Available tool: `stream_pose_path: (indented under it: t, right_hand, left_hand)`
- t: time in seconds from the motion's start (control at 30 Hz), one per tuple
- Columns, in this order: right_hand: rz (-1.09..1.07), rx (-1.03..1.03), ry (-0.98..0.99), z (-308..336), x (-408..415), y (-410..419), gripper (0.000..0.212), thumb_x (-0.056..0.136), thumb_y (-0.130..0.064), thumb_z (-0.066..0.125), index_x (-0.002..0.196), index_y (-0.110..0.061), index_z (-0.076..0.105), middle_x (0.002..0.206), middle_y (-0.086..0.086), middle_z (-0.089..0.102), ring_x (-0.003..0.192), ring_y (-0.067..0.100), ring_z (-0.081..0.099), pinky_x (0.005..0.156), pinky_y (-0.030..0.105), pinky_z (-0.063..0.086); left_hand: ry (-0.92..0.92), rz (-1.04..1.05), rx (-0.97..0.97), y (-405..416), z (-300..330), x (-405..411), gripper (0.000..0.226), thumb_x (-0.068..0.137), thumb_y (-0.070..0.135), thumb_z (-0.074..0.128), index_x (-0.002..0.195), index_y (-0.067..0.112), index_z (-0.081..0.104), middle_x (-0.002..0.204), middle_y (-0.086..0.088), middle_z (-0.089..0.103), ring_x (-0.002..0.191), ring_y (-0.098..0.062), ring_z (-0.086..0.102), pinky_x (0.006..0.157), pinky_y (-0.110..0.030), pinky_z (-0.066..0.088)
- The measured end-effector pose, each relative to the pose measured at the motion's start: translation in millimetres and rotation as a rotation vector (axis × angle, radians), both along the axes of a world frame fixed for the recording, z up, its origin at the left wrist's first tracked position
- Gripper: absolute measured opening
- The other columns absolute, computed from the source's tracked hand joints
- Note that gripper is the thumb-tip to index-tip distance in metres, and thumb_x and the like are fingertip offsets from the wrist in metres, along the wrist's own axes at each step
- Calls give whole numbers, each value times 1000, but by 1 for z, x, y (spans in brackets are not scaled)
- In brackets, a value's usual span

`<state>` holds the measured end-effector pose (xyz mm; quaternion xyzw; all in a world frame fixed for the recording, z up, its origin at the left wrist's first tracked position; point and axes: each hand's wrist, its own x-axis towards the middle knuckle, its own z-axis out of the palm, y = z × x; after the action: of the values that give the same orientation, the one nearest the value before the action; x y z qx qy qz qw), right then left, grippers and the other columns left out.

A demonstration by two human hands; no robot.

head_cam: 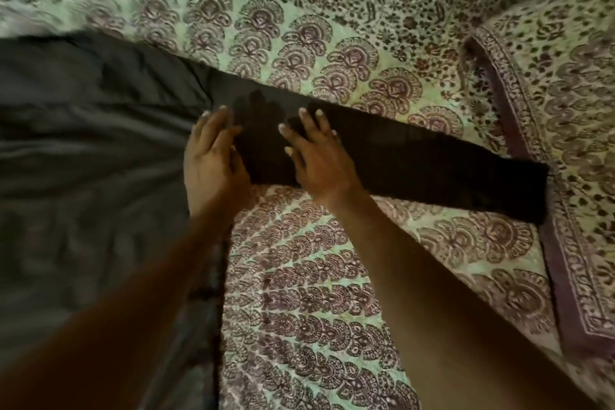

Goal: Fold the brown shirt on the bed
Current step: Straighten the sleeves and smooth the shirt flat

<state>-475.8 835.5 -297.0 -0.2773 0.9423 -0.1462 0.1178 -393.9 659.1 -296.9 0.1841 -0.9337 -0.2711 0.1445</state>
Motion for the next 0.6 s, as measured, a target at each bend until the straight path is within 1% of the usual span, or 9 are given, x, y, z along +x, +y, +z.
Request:
stream_pose_path:
  t: [0.07, 0.13, 0.23, 0.27, 0.3, 0.37, 0.4, 0.5, 0.6]
  right_hand:
    - [0, 39, -3, -8, 3, -12, 49, 110, -44, 31, 158, -38, 33, 173, 3, 9, 160, 30, 2, 126, 56, 13]
    - [-115, 94, -1, -11, 8, -17, 53, 109, -50, 29, 161, -38, 26, 173, 3, 6, 160, 28, 1, 127, 55, 9]
    - [-291, 121, 23, -4, 6, -32, 60, 108, -51, 31, 162, -24, 27, 173, 11, 5, 159, 34, -3, 127, 55, 2]
    - [-260, 103, 81, -1, 4, -45, 61, 108, -49, 33, 160, -18, 30, 172, 14, 9, 159, 36, 0, 126, 56, 4]
    - [-189, 74, 145, 1, 2, -61, 61, 107, -47, 35, 159, -13, 34, 171, 17, 14, 158, 38, 5, 126, 57, 8]
    - [-37, 2, 200, -1, 3, -97, 60, 106, -42, 38, 156, -8, 38, 169, 18, 22, 158, 39, 12, 125, 57, 14]
    - [13, -12, 186, -3, 5, -112, 60, 106, -41, 39, 156, -7, 38, 169, 17, 22, 158, 37, 13, 125, 56, 15]
    - [121, 66, 173, -20, 16, -141, 64, 107, -46, 37, 159, -10, 32, 170, 13, 20, 158, 33, 13, 125, 56, 16]
    - [160, 133, 188, -28, 23, -135, 72, 105, -59, 26, 162, -16, 25, 171, 11, 16, 159, 32, 11, 124, 58, 13]
  left_hand:
    - [-84, -36, 26, -19, -5, 6, 41, 92, 4, 53, 130, 7, 66, 157, -11, 47, 149, -34, 36, 124, -39, 25]
    - [-153, -93, 137, -33, -6, 14, 38, 98, 6, 55, 134, 8, 65, 158, -9, 46, 150, -30, 35, 123, -33, 24]
    - [-24, -49, 260, -56, 0, 21, 37, 99, 4, 52, 131, 13, 68, 142, -4, 63, 133, -16, 55, 111, -14, 33]
    - [12, -22, 236, -68, 1, 22, 37, 99, 6, 51, 130, 14, 69, 139, -3, 65, 129, -14, 57, 109, -15, 36]
    - [14, -22, 179, -81, -1, 22, 37, 97, 9, 51, 129, 14, 69, 140, -2, 65, 130, -16, 56, 112, -22, 39]
    - [-67, -88, 17, -105, -11, 24, 41, 95, 20, 47, 130, 15, 67, 147, -4, 59, 138, -22, 51, 118, -41, 39]
    - [-120, -132, -56, -113, -16, 27, 44, 96, 24, 44, 134, 15, 64, 152, -4, 54, 143, -24, 47, 119, -47, 37]
    - [-204, -220, -205, -126, -27, 44, 50, 103, 33, 37, 148, 16, 51, 163, -5, 39, 152, -25, 33, 123, -49, 29]
    - [-225, -262, -293, -123, -28, 71, 56, 106, 40, 34, 155, 13, 41, 168, -7, 28, 156, -24, 23, 126, -47, 22]
